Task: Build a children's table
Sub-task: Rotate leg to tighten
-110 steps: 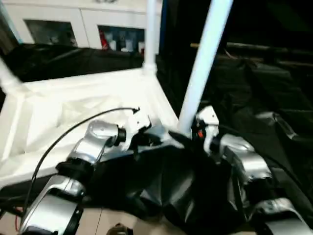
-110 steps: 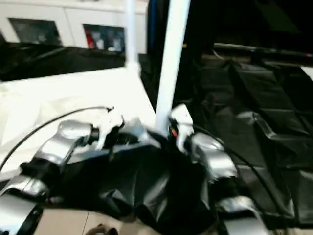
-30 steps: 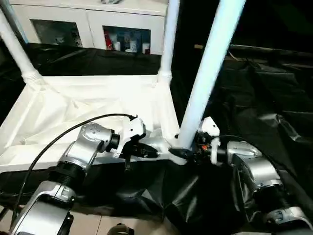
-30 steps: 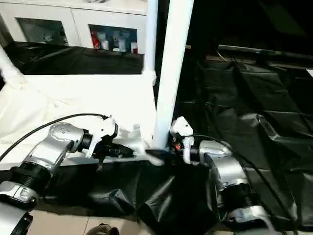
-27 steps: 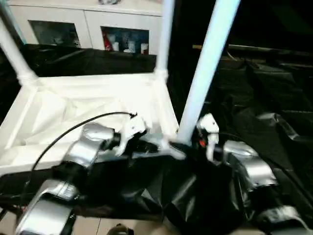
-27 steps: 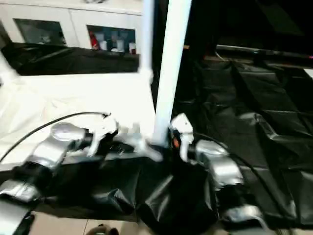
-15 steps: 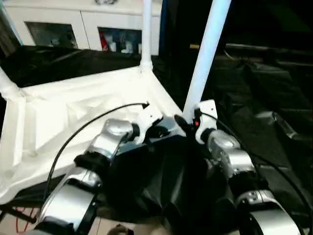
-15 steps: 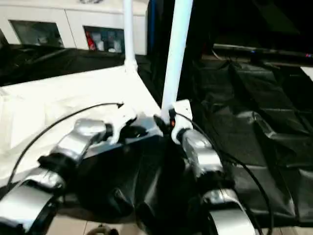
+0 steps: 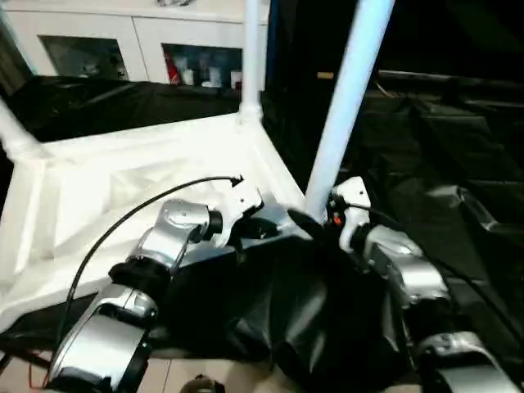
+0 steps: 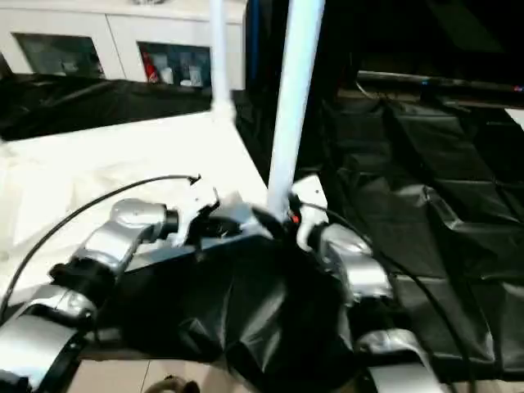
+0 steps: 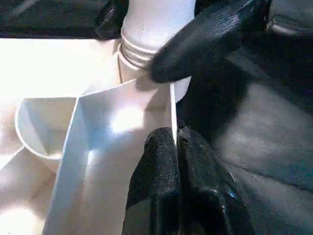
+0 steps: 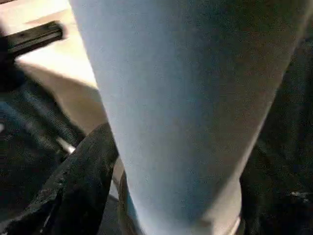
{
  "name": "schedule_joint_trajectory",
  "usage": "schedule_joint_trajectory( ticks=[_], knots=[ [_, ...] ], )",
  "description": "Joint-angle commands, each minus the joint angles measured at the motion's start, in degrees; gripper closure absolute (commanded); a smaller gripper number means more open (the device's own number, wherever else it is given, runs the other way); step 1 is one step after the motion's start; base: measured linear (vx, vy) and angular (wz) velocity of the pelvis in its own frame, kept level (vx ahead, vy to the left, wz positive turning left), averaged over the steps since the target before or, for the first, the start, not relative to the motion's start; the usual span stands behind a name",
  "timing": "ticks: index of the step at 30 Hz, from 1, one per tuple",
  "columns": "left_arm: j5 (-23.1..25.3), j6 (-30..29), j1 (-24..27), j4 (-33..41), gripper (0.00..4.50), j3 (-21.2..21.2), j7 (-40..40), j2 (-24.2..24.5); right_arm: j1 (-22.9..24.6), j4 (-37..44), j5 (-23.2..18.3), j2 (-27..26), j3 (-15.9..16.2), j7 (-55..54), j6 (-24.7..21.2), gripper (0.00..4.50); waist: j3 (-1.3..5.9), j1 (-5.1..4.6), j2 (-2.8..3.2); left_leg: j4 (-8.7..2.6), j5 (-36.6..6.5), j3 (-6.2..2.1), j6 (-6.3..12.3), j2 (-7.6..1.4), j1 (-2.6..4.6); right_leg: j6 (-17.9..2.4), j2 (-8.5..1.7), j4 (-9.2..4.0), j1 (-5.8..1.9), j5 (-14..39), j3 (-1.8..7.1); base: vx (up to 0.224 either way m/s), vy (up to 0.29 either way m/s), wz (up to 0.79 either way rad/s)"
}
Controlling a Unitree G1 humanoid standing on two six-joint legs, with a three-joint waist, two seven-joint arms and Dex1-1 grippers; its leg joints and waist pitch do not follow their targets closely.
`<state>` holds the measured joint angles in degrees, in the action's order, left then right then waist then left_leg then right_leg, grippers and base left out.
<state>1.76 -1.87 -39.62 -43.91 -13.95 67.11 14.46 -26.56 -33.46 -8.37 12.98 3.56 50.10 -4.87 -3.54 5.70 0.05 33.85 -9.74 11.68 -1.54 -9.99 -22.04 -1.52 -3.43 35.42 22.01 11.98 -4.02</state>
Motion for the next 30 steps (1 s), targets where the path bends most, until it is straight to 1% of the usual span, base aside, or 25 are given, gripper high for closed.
schedule_joint_trajectory(
  ticks=[1,2,4,5,7,8,11,13,14,20,23,24,25,26,27,28,29,30],
  knots=[
    [-1.9,1.7,-0.1,2.9,4.50,-1.6,3.4,-1.1,1.0,2.9,-1.1,-0.3,4.3,6.8,-1.1,1.01,3.95,0.11,0.10,-3.83,-11.2,-2.05,3.16,-4.53,1.41,-13.4,-6.19,-4.27,-2.49,6.7,3.35,0.000,0.000,0.00],
    [-1.9,1.7,-0.1,2.9,4.50,-1.6,3.4,-1.1,1.0,2.9,-1.1,-0.3,4.3,6.8,-1.1,1.01,3.96,0.11,0.12,-3.85,-11.3,-2.00,3.10,-4.52,1.47,-13.4,-6.15,-4.33,-2.35,6.9,3.35,0.000,0.000,0.00],
    [-2.0,0.8,0.6,4.5,4.50,-2.5,7.4,0.8,2.5,4.9,-1.3,2.3,5.6,11.4,-1.2,1.01,3.93,0.30,0.09,-3.85,-11.6,-1.99,2.68,-4.52,1.66,-13.4,-6.18,-4.43,-2.20,7.8,3.41,0.000,0.000,0.00],
    [-2.1,0.6,0.9,5.1,4.50,-2.9,8.7,1.5,3.1,5.6,-1.4,3.1,6.0,13.2,-1.3,1.01,3.97,0.54,0.02,-3.84,-11.4,-2.01,2.76,-4.55,1.56,-13.2,-6.20,-4.35,-2.31,7.6,3.42,0.000,0.000,0.00],
    [-2.1,0.2,1.4,5.9,4.50,-3.4,10.4,2.4,3.4,5.9,-1.2,3.9,6.4,14.5,-1.1,1.01,4.02,0.65,0.13,-3.85,-11.0,-2.03,2.92,-4.57,1.55,-13.3,-6.21,-4.23,-2.20,7.1,3.39,0.000,0.000,0.00],
    [-2.1,-0.1,1.6,6.3,4.50,-3.6,11.1,2.8,3.5,6.0,-1.2,4.1,6.6,14.8,-1.1,1.01,3.95,0.60,-0.08,-3.90,-11.1,-2.01,2.84,-4.55,1.52,-13.3,-6.21,-4.32,-2.19,7.4,3.37,0.000,0.000,0.00],
    [-2.1,-0.5,2.2,7.1,4.50,-3.9,12.3,3.4,3.7,6.5,-1.7,4.2,6.8,15.6,-2.0,1.37,3.86,0.62,0.05,-3.97,-11.7,-2.06,2.39,-4.54,1.61,-13.2,-6.26,-4.48,-2.08,9.0,3.40,0.000,0.000,0.00],
    [-2.1,-0.8,2.5,7.5,4.50,-3.9,13.0,3.6,3.9,7.0,-1.8,4.3,7.0,16.2,-2.6,1.46,3.91,0.67,0.04,-3.97,-11.8,-2.06,2.14,-4.58,1.64,-13.1,-6.31,-4.48,-2.10,9.3,3.42,0.000,0.000,0.00],
    [-2.2,-0.9,2.7,7.9,4.50,-4.0,13.2,3.8,4.1,7.3,-1.9,4.3,7.2,16.4,-2.8,1.69,3.96,0.65,0.00,-3.99,-11.5,-2.06,2.14,-4.55,1.60,-13.2,-6.23,-4.36,-2.12,8.7,3.41,0.000,0.000,0.00],
    [-2.4,-1.4,2.8,8.5,4.50,-4.0,12.2,3.5,4.2,7.0,-1.9,3.6,7.1,15.9,-3.1,1.82,4.01,0.64,0.05,-3.90,-11.0,-2.04,2.26,-4.50,1.63,-13.3,-6.24,-4.34,-2.08,7.9,3.39,0.000,0.000,0.00],
    [-3.1,-3.1,1.6,6.8,4.50,-1.6,6.7,1.1,3.1,4.3,-1.7,0.4,4.5,8.4,-5.1,1.83,3.89,0.48,0.02,-3.99,-11.6,-2.05,1.84,-4.48,1.65,-13.4,-6.29,-4.45,-1.99,9.0,3.41,0.000,0.000,0.00],
    [-3.1,-3.2,0.9,5.8,4.50,-0.5,3.8,0.0,2.7,3.4,-1.2,-0.7,4.0,5.6,-5.6,1.83,3.80,0.26,0.00,-4.08,-12.5,-2.13,1.21,-4.41,1.69,-13.4,-6.28,-4.54,-1.88,10.4,3.42,0.000,0.000,0.00],
    [-3.1,-3.5,-0.3,4.3,4.50,0.7,-0.1,-1.4,1.9,1.7,0.0,-2.3,3.5,1.1,-5.8,1.83,3.76,0.17,-0.01,-4.11,-13.7,-2.25,0.50,-4.38,1.88,-12.9,-6.47,-4.83,-1.85,12.8,3.43,0.000,0.000,0.00],
    [-3.0,-3.4,-0.6,3.8,4.50,0.9,-1.3,-1.8,1.6,1.0,0.4,-2.9,3.4,-0.5,-5.7,1.84,3.57,-0.18,-0.05,-4.25,-14.6,-2.32,-0.20,-4.27,1.91,-12.4,-6.48,-5.10,-1.67,15.1,3.49,0.000,0.000,0.00],
    [-2.9,-3.3,-1.1,3.2,4.50,1.3,-2.7,-2.3,1.2,0.1,1.0,-3.7,3.2,-2.8,-5.6,1.84,3.57,-0.31,-0.08,-4.26,-15.1,-2.41,-0.54,-4.24,1.98,-12.1,-6.54,-5.23,-1.70,16.3,3.49,0.000,0.000,0.00],
    [-2.4,-3.5,-2.0,1.9,4.50,1.6,-5.4,-3.2,0.3,-1.7,1.8,-5.1,2.8,-6.3,-5.5,1.84,3.62,-0.44,-0.12,-4.27,-15.2,-2.42,-0.77,-4.21,1.96,-11.8,-6.52,-5.25,-1.76,16.7,3.50,0.000,0.000,0.00],
    [-2.0,-3.5,-2.6,1.1,4.50,1.7,-7.1,-3.7,-0.4,-3.0,2.1,-6.2,2.4,-8.9,-5.3,1.84,3.62,-0.71,0.03,-4.30,-15.4,-2.52,-1.06,-4.25,1.99,-11.6,-6.60,-5.37,-1.67,16.9,3.55,0.000,0.000,0.00],
    [-2.0,-3.5,-2.6,1.1,4.50,1.7,-7.1,-3.7,-0.4,-3.0,2.1,-6.2,2.4,-8.9,-5.3,1.84,3.71,-0.91,-0.04,-4.30,-15.0,-2.45,-1.05,-4.19,1.96,-11.4,-6.45,-5.30,-1.66,15.9,3.59,0.000,0.000,0.00]
  ],
)
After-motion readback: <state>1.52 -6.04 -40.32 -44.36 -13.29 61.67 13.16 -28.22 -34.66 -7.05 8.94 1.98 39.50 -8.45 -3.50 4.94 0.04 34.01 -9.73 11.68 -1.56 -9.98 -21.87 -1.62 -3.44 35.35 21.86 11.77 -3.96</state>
